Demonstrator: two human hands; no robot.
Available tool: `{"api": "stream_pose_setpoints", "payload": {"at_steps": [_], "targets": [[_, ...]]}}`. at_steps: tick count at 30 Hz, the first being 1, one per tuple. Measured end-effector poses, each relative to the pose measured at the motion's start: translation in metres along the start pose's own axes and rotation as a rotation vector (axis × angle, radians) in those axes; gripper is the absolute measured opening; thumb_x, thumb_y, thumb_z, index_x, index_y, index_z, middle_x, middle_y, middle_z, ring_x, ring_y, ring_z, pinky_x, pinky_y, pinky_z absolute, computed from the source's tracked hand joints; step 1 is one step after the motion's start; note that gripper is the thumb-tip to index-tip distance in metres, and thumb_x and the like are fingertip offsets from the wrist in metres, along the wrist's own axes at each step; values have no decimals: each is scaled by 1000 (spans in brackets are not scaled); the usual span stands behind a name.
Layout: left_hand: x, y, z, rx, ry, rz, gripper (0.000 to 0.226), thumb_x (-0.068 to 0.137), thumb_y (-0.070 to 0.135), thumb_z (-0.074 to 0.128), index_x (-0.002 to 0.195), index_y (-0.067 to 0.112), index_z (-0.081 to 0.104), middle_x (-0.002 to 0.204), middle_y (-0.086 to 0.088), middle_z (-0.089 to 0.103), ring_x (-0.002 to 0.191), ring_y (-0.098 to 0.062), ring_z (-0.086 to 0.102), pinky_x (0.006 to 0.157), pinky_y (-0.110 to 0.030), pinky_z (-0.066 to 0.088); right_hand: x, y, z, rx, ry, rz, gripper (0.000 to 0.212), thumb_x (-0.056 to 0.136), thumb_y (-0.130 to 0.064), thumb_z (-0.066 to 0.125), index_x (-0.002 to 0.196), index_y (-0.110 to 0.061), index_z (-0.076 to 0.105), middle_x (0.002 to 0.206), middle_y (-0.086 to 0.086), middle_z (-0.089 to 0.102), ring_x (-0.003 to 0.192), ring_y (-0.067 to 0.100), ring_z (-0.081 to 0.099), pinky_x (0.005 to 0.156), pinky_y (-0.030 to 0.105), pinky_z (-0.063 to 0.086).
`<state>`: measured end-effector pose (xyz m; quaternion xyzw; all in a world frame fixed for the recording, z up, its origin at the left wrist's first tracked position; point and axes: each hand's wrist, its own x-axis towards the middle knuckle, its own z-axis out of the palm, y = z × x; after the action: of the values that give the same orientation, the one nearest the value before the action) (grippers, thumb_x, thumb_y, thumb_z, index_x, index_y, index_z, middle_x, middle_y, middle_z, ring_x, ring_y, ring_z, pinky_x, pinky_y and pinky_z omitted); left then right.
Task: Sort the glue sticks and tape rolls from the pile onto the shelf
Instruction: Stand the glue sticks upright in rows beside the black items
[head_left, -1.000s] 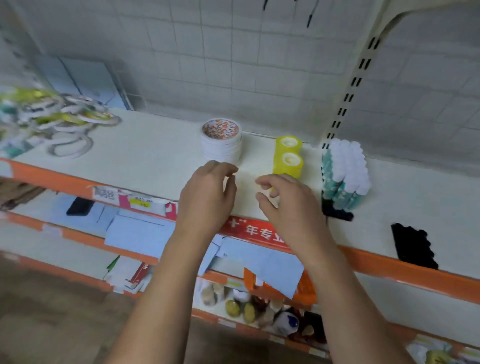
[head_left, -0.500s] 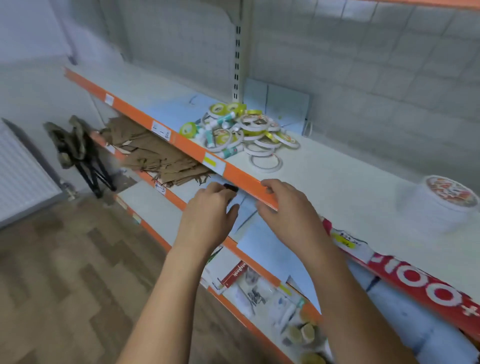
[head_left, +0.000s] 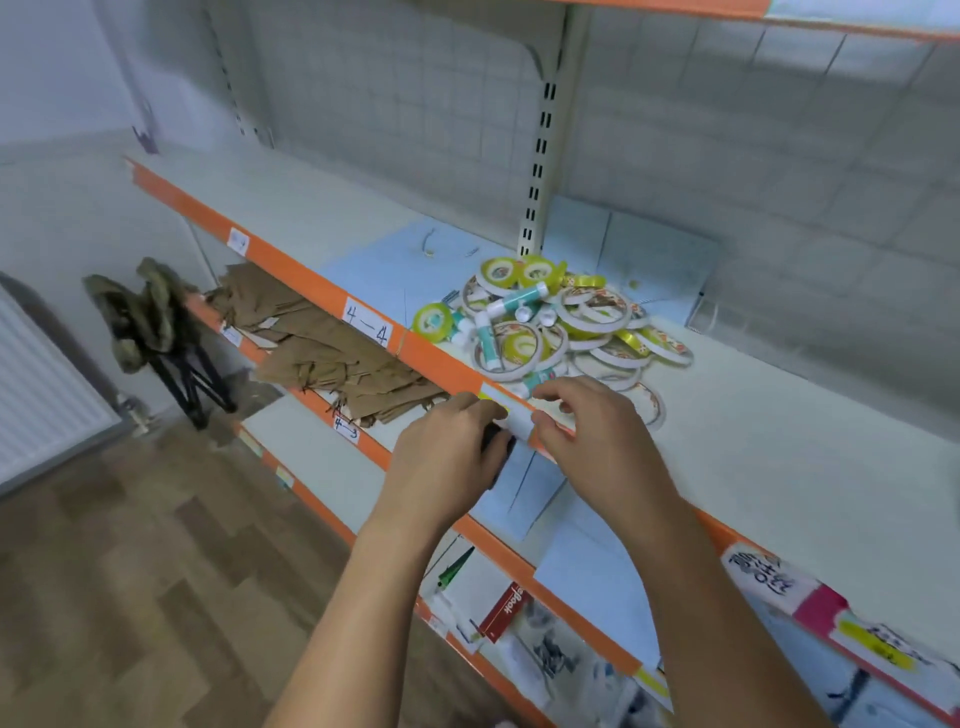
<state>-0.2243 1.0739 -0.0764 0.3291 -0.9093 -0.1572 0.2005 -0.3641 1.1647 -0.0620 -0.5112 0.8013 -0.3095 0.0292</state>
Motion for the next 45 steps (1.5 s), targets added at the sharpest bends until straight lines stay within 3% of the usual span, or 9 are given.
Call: {"api": "stream_pose_setpoints", "payload": {"at_steps": [7, 14, 18, 22, 29, 32, 35, 39, 45], "targets": [[66, -38, -6, -1, -15, 112, 25, 97, 21, 52, 118, 23, 65, 110, 4, 62, 102, -18, 58, 73, -40, 52, 84, -11, 17, -75, 41, -68, 23, 92, -15, 58, 112, -20, 68, 112, 0, 64, 106, 21, 56, 86, 40, 49], [108, -69, 5, -23, 40, 200, 33, 87, 9, 58, 115, 24, 68, 108, 5, 63, 101, -21, 59, 63, -31, 44, 140, -7, 33, -268, 63, -63, 31, 89, -13, 62, 117, -25, 65, 123, -8, 60, 118, 20, 47, 99, 38, 39], [133, -84, 12, -61, 37, 342, 31, 82, 4, 60, 108, 14, 72, 105, -3, 66, 97, -31, 61, 66, -40, 49, 151, -5, 46, -467, 49, -42, 43, 88, -14, 62, 126, -34, 61, 133, -15, 54, 124, 20, 38, 100, 36, 27], [157, -98, 17, -102, 8, 523, 32, 74, -7, 64, 101, 6, 74, 102, -11, 65, 90, -35, 60, 69, -43, 47, 159, -12, 56, -538, 116, 32, 38, 84, -21, 66, 119, -36, 66, 121, -11, 59, 115, 25, 42, 94, 39, 30], [170, -105, 18, -107, -3, 658, 27, 72, 7, 74, 95, 21, 77, 105, -3, 61, 104, -26, 49, 79, -38, 43, 162, -22, 61, -347, 337, 81, 26, 82, -10, 68, 107, -10, 73, 100, 12, 61, 96, 34, 55, 83, 43, 44], [177, -103, 14, -38, -40, 701, 27, 70, 11, 76, 93, 24, 77, 111, -1, 61, 111, -29, 52, 85, -40, 43, 149, -27, 58, -282, 413, 94, 30, 84, -5, 66, 113, -8, 69, 100, 11, 56, 89, 27, 57, 76, 38, 49], [182, -98, 14, 29, -102, 768, 31, 74, 14, 74, 100, 30, 74, 118, 5, 60, 119, -24, 47, 94, -36, 32, 130, -28, 55, -260, 443, 135, 29, 87, -8, 66, 116, -11, 65, 103, 6, 54, 90, 21, 57, 76, 31, 48], [183, -90, 14, 14, -164, 766, 30, 83, 23, 68, 111, 35, 67, 109, 13, 60, 113, -17, 48, 93, -30, 26, 104, -26, 51, -231, 457, 230, 29, 88, -7, 67, 116, -11, 65, 108, 5, 59, 96, 23, 59, 82, 34, 50], [173, -55, 9, -122, -140, 769, 24, 87, 27, 63, 111, 25, 59, 106, 5, 57, 98, -22, 56, 74, -34, 41, 58, -20, 34, -243, 511, 392, 33, 85, -11, 63, 118, -15, 62, 107, 2, 62, 95, 27, 56, 83, 44, 50]]}}
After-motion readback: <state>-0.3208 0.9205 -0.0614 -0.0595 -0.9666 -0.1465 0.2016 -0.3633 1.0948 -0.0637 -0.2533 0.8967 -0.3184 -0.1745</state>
